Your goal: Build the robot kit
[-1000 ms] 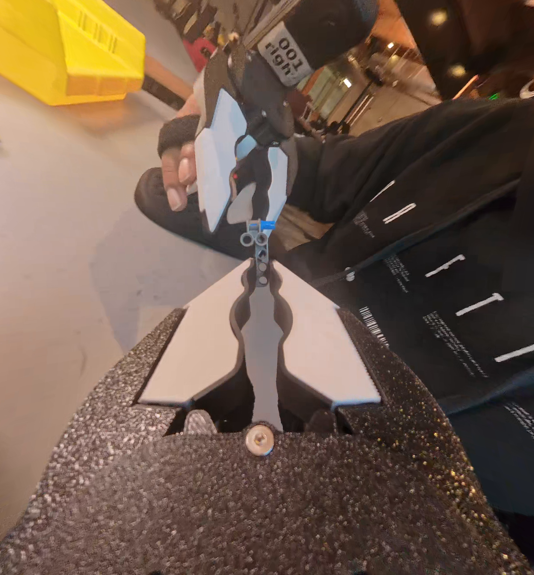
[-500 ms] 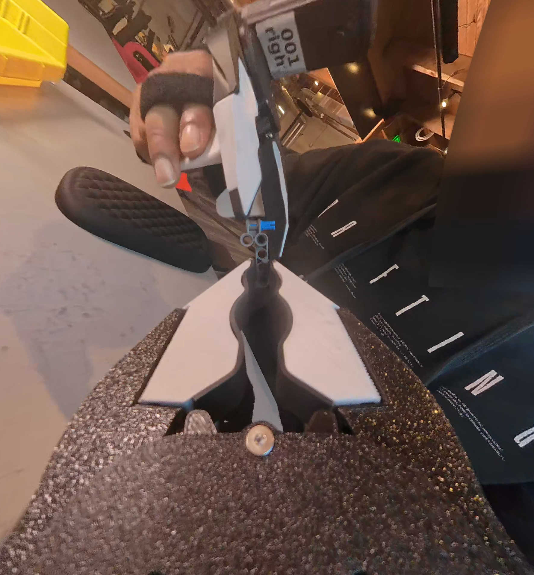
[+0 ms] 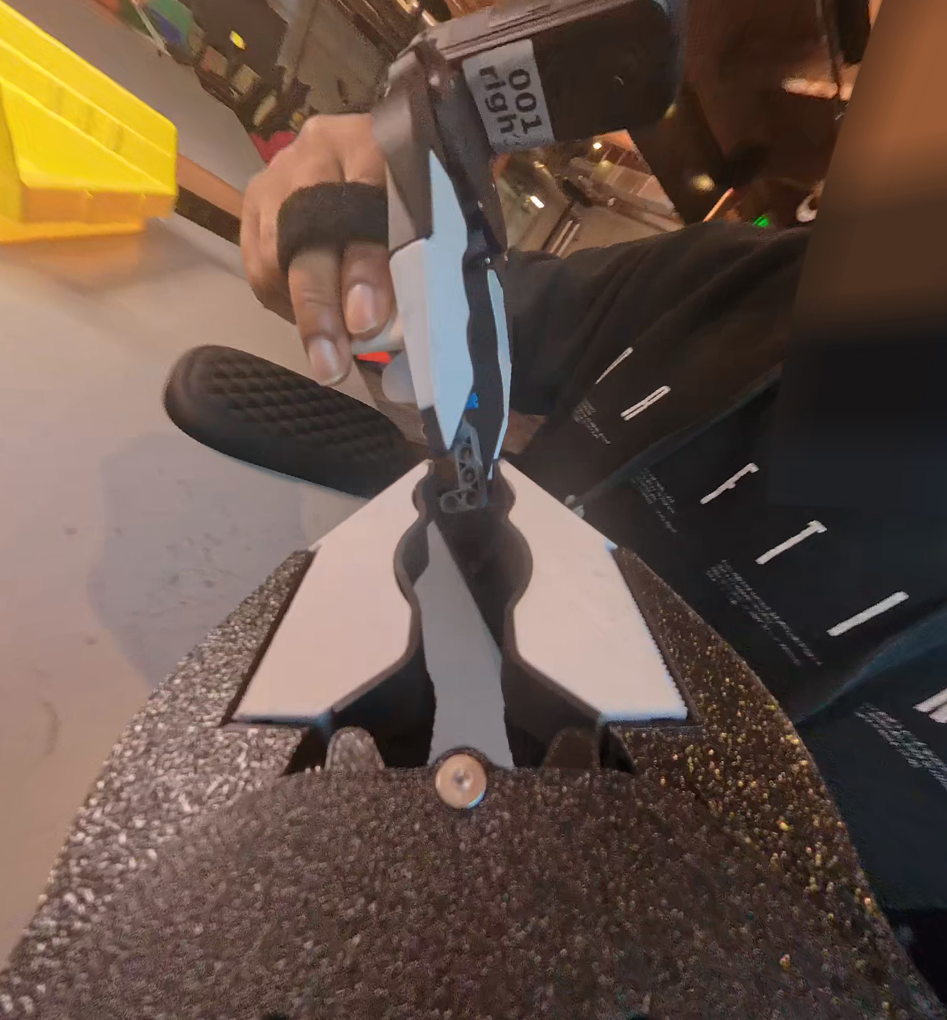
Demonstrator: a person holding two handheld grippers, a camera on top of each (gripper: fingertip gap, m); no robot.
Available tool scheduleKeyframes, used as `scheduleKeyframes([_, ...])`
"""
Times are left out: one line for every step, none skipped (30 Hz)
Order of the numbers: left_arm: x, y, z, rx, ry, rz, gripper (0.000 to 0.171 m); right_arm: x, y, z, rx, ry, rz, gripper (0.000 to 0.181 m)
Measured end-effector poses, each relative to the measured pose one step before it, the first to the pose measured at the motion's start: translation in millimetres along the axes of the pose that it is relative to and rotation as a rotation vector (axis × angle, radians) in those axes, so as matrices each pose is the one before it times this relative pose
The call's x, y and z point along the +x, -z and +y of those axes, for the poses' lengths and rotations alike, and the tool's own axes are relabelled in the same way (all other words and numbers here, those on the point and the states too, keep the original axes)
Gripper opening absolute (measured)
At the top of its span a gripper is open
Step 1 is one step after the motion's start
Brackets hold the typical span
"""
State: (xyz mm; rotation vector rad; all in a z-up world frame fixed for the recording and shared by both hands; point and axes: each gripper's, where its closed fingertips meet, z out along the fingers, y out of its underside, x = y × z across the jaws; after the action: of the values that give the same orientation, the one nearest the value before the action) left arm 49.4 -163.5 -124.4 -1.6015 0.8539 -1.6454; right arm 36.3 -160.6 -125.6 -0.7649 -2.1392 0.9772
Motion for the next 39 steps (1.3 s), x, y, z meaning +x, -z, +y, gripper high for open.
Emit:
scheduleKeyframes([-1.41, -0.28, -1.68, -0.00499, -0.0716, -0.0455, 0.021, 2.69, 2.14, 0.96, 0.0104, -0.0207, 0.0118, 0.025])
scheduleKeyframes([-0.87, -1.03, 0.05, -0.01541, -0.0748, -0.0443, 0.021, 3.13, 2.17, 0.41, 0.0133, -0.0184, 0.0149, 0.025])
scheduleKeyframes([-2.80, -1.71, 0.73, -0.02097, -0.0754, -0.0571, 0.021, 2.39, 1.87, 0.11, 0.0155, -0.0187, 0.0100, 0.025])
scheduleKeyframes([-4.46, -1.52, -0.34, -0.01153, -0.0764, -0.0663, 0.021, 1.77, 1.35, 1.10, 0.0076, -0.0157, 0.0069, 0.025])
scheduleKeyframes([-1.73, -0.63, -1.11, -0.00470, -0.0673, -0.0456, 0.018, 2.27, 1.26, 2.30, 0.0009, -0.0100, 0.0120, 0.025])
scheduleKeyframes([-1.26, -0.39, -0.89, -0.00576, -0.0496, -0.0348, 0.015, 1.21, 1.55, 0.72, 0.0102, -0.0133, 0.0045, 0.024])
scheduleKeyframes([-0.54, -0.94, 0.08, -0.01177, -0.0307, -0.0208, 0.015, -0.56, 0.78, 0.76, 0.0075, -0.0135, -0.0049, 0.024])
scheduleKeyframes([0.56, -0.76, 0.57, -0.01260, -0.0238, -0.0089, 0.014, -1.24, 0.10, 0.43, 0.0057, -0.0067, -0.0042, 0.024])
scheduleKeyframes([0.91, -0.24, 0.78, -0.00900, -0.0245, -0.0036, 0.013, -1.51, -0.21, -0.08, 0.0066, -0.0032, -0.0041, 0.024])
scheduleKeyframes([0.46, 0.15, 0.01, -0.00334, -0.0206, -0.0049, 0.012, -1.12, -0.05, -0.68, 0.0092, -0.0044, -0.0022, 0.024])
scheduleKeyframes([1.09, 0.11, -0.52, -0.00084, -0.0078, 0.0031, 0.012, -2.02, -0.02, -1.28, 0.0103, -0.0065, -0.0097, 0.024])
scheduleKeyframes([1.60, -0.08, -0.54, 0.00036, -0.0016, 0.0081, 0.012, -1.49, 0.03, -1.06, 0.0059, 0.0029, -0.0031, 0.024])
scheduleKeyframes([1.17, -0.10, -0.08, 0.00140, -0.0017, 0.0063, 0.012, -1.22, -0.24, -0.33, -0.0036, 0.0094, 0.0003, 0.024])
scheduleKeyframes([1.10, -0.39, 0.70, -0.00362, 0.0016, 0.0067, 0.012, -1.66, -0.18, 0.10, -0.0082, 0.0149, -0.0011, 0.023])
scheduleKeyframes([1.53, -0.37, -0.35, 0.00236, 0.0014, 0.0076, 0.011, -1.43, 0.30, -1.19, 0.0006, 0.0024, -0.0054, 0.023])
scheduleKeyframes([1.40, -0.17, -1.28, 0.00662, 0.0047, 0.0072, 0.011, -1.21, 0.60, -1.29, 0.0044, -0.0038, -0.0076, 0.023])
scheduleKeyframes([1.10, -0.50, -0.05, -0.00058, 0.0059, 0.0090, 0.011, -1.36, 0.01, -0.09, -0.0032, 0.0013, -0.0079, 0.023])
scheduleKeyframes([1.27, -0.73, 0.78, -0.00377, -0.0003, 0.0070, 0.011, -2.12, -0.14, -0.09, -0.0036, 0.0024, -0.0122, 0.023])
scheduleKeyframes([1.45, -0.76, 0.58, -0.00233, 0.0023, 0.0079, 0.011, -1.48, 0.05, -0.59, 0.0010, 0.0008, -0.0096, 0.023])
scheduleKeyframes([-0.04, -0.35, -0.13, 0.00192, 0.0050, -0.0001, 0.011, -0.05, 0.28, -0.94, 0.0061, -0.0042, -0.0021, 0.023])
scheduleKeyframes([-0.51, -0.02, -0.42, 0.00506, 0.0089, -0.0007, 0.011, 0.96, 0.16, -0.17, 0.0048, -0.0055, 0.0026, 0.023])
scheduleKeyframes([-2.49, 0.51, 0.30, 0.00102, 0.0117, -0.0090, 0.010, 2.98, -0.16, 0.32, 0.0058, 0.0021, 0.0201, 0.023])
scheduleKeyframes([-2.02, 1.65, -0.29, 0.00304, 0.0079, -0.0041, 0.010, 2.53, -0.71, 0.00, 0.0111, 0.0013, 0.0217, 0.024])
scheduleKeyframes([0.27, 0.28, 1.54, -0.00862, 0.0040, 0.0078, 0.010, -0.93, -1.20, 1.10, -0.0005, -0.0055, -0.0041, 0.025])
scheduleKeyframes([0.07, -0.93, 2.14, -0.00837, -0.0093, -0.0029, 0.010, -0.54, -0.47, 1.47, -0.0090, 0.0113, -0.0015, 0.025])
scheduleKeyframes([-0.99, -0.38, 0.78, 0.00048, -0.0023, -0.0056, 0.010, 1.04, 0.26, 0.63, -0.0057, 0.0176, 0.0119, 0.025])
scheduleKeyframes([-0.75, 0.65, -0.86, 0.00744, 0.0072, 0.0014, 0.010, -0.01, 0.61, -1.95, 0.0117, 0.0119, 0.0031, 0.025])
scheduleKeyframes([0.66, 0.87, -1.31, 0.00700, 0.0032, 0.0073, 0.010, -1.16, 0.34, -0.87, 0.0028, -0.0006, -0.0097, 0.027])
scheduleKeyframes([-0.08, 0.28, -0.10, -0.00065, -0.0071, -0.0027, 0.010, -1.92, 0.18, 0.51, -0.0075, -0.0032, -0.0196, 0.030])
scheduleKeyframes([0.04, -0.25, 0.64, -0.00396, -0.0055, -0.0029, 0.010, -1.48, 0.50, 0.86, -0.0122, -0.0022, -0.0185, 0.031])
scheduleKeyframes([0.40, -0.47, 0.08, 0.00095, 0.0027, 0.0033, 0.010, -0.90, 0.63, 0.21, -0.0082, -0.0007, -0.0137, 0.031])
scheduleKeyframes([0.25, -0.20, -0.53, 0.00569, 0.0066, 0.0035, 0.010, 0.08, 0.42, 0.12, -0.0074, 0.0014, -0.0075, 0.031])
scheduleKeyframes([-0.20, -0.06, -0.08, 0.00243, 0.0049, 0.0010, 0.010, 0.67, 0.25, 0.56, -0.0099, 0.0046, -0.0032, 0.030])
scheduleKeyframes([-0.37, 0.15, 0.27, -0.00125, -0.0002, -0.0016, 0.010, 1.00, -0.03, 0.90, -0.0107, 0.0056, -0.0001, 0.027])
scheduleKeyframes([-0.07, -0.12, 0.09, -0.00146, -0.0023, -0.0013, 0.010, 0.37, 0.18, 0.58, -0.0060, 0.0045, -0.0049, 0.025])
scheduleKeyframes([0.77, -0.40, -0.01, -0.00070, -0.0024, 0.0021, 0.010, -1.08, 0.03, -0.34, -0.0007, -0.0056, -0.0149, 0.024])
scheduleKeyframes([1.01, -0.61, 0.32, -0.00323, -0.0045, 0.0014, 0.010, -1.00, -0.15, -0.09, -0.0020, -0.0086, -0.0128, 0.024])
scheduleKeyframes([0.46, -0.34, 0.31, -0.00219, -0.0054, -0.0007, 0.010, -0.60, -0.22, -0.18, -0.0010, 0.0007, -0.0037, 0.024])
scheduleKeyframes([0.43, 0.02, -0.47, 0.00227, 0.0005, 0.0015, 0.010, -0.24, 0.12, -0.28, 0.0016, 0.0025, 0.0019, 0.024])
